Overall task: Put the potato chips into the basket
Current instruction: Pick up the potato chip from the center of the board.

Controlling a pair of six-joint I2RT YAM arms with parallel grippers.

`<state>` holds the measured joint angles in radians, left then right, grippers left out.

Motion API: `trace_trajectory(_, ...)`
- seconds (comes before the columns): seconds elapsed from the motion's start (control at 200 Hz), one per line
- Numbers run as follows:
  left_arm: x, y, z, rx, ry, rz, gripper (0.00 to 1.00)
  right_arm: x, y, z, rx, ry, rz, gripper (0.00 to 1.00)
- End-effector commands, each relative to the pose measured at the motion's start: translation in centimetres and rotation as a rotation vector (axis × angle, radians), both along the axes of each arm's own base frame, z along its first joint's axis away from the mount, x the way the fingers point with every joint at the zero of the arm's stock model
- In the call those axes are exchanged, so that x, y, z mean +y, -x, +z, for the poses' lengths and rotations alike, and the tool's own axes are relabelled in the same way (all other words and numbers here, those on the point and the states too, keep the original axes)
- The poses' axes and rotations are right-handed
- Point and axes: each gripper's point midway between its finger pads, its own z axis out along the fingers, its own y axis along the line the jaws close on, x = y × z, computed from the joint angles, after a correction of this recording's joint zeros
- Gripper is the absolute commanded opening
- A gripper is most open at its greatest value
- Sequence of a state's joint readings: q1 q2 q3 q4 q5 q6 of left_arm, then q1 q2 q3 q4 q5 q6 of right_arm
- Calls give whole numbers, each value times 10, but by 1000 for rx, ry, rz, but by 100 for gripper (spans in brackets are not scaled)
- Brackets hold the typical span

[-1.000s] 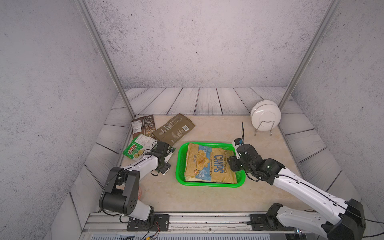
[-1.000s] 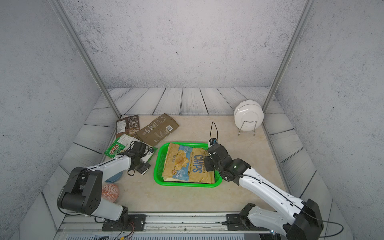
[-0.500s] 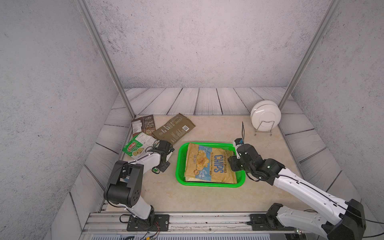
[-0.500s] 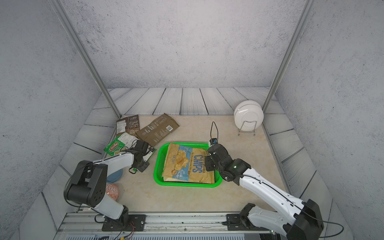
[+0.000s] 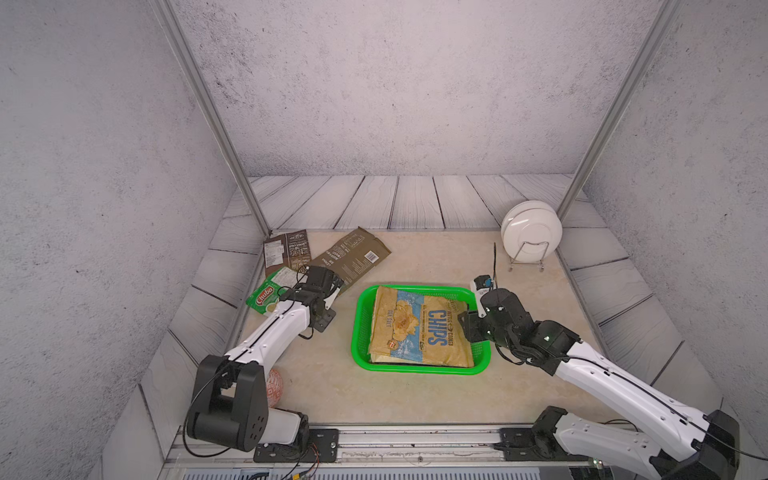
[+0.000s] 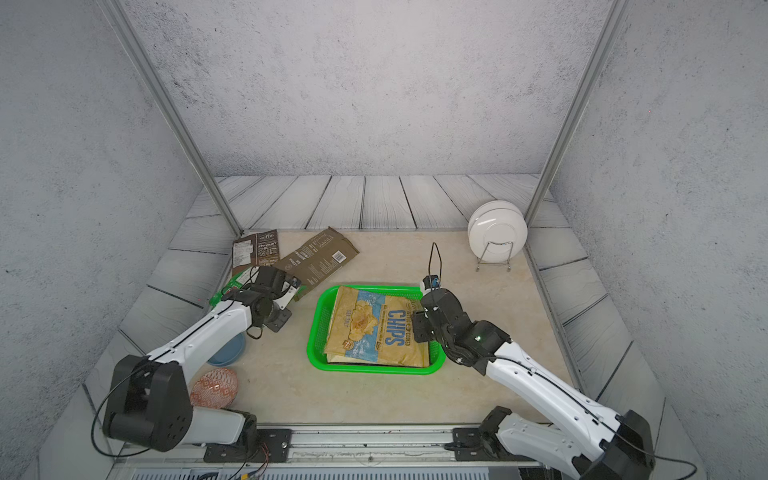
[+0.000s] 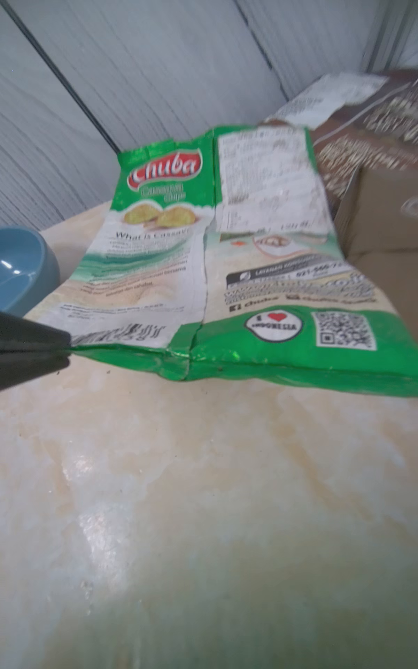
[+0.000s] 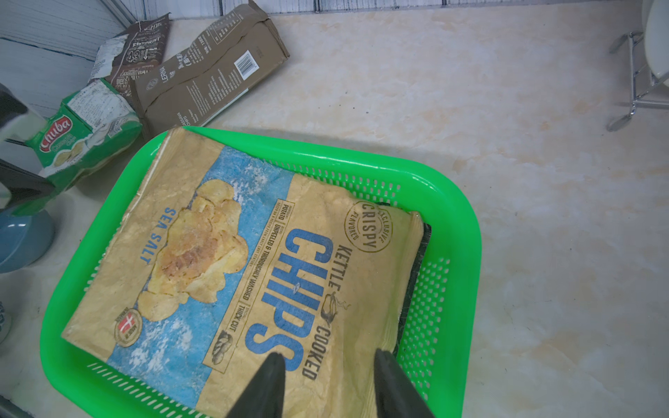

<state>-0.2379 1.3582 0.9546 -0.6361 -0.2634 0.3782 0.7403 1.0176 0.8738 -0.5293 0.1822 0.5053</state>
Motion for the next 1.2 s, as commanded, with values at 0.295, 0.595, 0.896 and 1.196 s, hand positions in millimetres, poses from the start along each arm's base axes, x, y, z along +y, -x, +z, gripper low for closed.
trace_trajectory(0.295, 7, 14, 127, -225, 58, 20, 0, 15, 6, 18, -35, -97, 77, 45)
trace_trajectory(0.595, -12, 31, 175, -248, 198, -20, 0, 41, 14, 33, -51, -211, 203, 45)
trace_trajectory(0.896, -39, 51, 198, -210, 347, -119, 0, 107, 35, 90, -86, -537, 522, 45)
trace_trajectory(1.196, -56, 69, 224, -211, 451, -183, 0, 163, 34, 128, -45, -643, 778, 48)
